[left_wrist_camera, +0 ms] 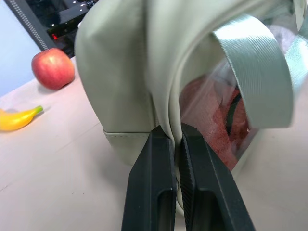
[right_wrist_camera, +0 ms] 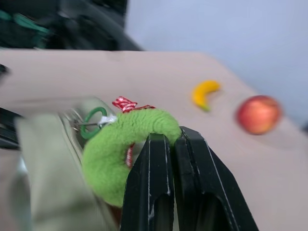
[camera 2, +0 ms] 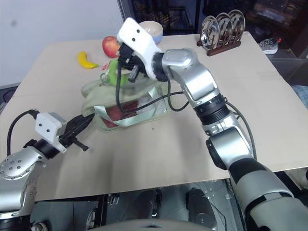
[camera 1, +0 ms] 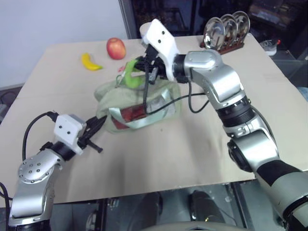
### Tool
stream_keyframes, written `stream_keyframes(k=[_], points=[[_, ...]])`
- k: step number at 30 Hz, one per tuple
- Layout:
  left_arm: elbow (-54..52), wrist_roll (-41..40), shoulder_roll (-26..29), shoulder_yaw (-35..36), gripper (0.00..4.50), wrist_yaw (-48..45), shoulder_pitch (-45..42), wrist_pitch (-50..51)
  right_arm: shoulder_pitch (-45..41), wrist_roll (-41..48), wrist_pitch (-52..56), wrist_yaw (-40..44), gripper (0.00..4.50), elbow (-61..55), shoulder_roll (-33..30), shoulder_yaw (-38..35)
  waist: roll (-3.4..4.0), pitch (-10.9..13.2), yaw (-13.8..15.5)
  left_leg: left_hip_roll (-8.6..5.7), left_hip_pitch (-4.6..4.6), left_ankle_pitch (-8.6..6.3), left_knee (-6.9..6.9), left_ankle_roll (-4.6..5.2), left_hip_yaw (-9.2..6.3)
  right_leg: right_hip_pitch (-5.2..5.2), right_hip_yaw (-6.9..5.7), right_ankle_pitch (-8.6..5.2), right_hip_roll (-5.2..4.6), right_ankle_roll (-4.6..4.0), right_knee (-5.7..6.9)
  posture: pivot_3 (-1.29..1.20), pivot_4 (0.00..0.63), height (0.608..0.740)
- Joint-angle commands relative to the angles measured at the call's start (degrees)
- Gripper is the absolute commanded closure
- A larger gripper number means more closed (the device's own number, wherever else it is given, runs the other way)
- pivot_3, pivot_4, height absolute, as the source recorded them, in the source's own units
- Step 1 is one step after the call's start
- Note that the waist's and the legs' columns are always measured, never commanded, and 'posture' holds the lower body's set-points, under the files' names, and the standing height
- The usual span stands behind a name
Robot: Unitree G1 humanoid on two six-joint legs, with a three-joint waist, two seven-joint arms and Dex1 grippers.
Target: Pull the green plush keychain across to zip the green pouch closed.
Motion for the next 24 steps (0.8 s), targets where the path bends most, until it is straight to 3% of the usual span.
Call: stream_keyframes(k=[1,7,14,24], points=[[2.7,1.7,0.1,0.0,4.5,1.1,2.1,2.4,-2.6,-2.2,-4.0,-2.9,4.43,0.2,-4.3,-4.6,0.01,0.0,-0.1,0.0,0.0,0.0,0.0,0.0,0.01,0.0,0.01,0.0,0.0,0.0,0.0,0.0,0.15,0.74],[3.0,1.3,-0.3,0.2,4.5,2.1,2.4,2.5,0.3,-4.4,-7.0,-7.8,4.43,6.0,-10.8,-7.7,0.02,0.0,-0.1,0.02,0.01,0.0,-0.01,0.0,0.05,0.02,0.05,0.0,0.02,0.0,0.02,0.0,0.15,0.74],[4.2,1.4,-0.7,-0.1,4.5,3.1,1.0,2.6,10.2,-5.4,-11.7,-15.9,4.43,16.7,-12.3,-9.8,0.03,0.0,-0.1,0.02,0.02,0.0,0.0,0.01,0.09,0.06,0.07,0.0,0.01,0.0,0.03,0.0,0.15,0.74],[5.5,0.4,-2.1,0.5,4.5,4.6,-0.9,3.6,22.1,-6.0,-16.7,-21.6,4.43,26.5,-7.5,-7.9,0.18,-0.1,-0.1,0.06,0.46,-0.01,0.04,0.04,0.17,0.51,0.11,0.0,0.09,0.0,0.05,0.0,0.15,0.74]])
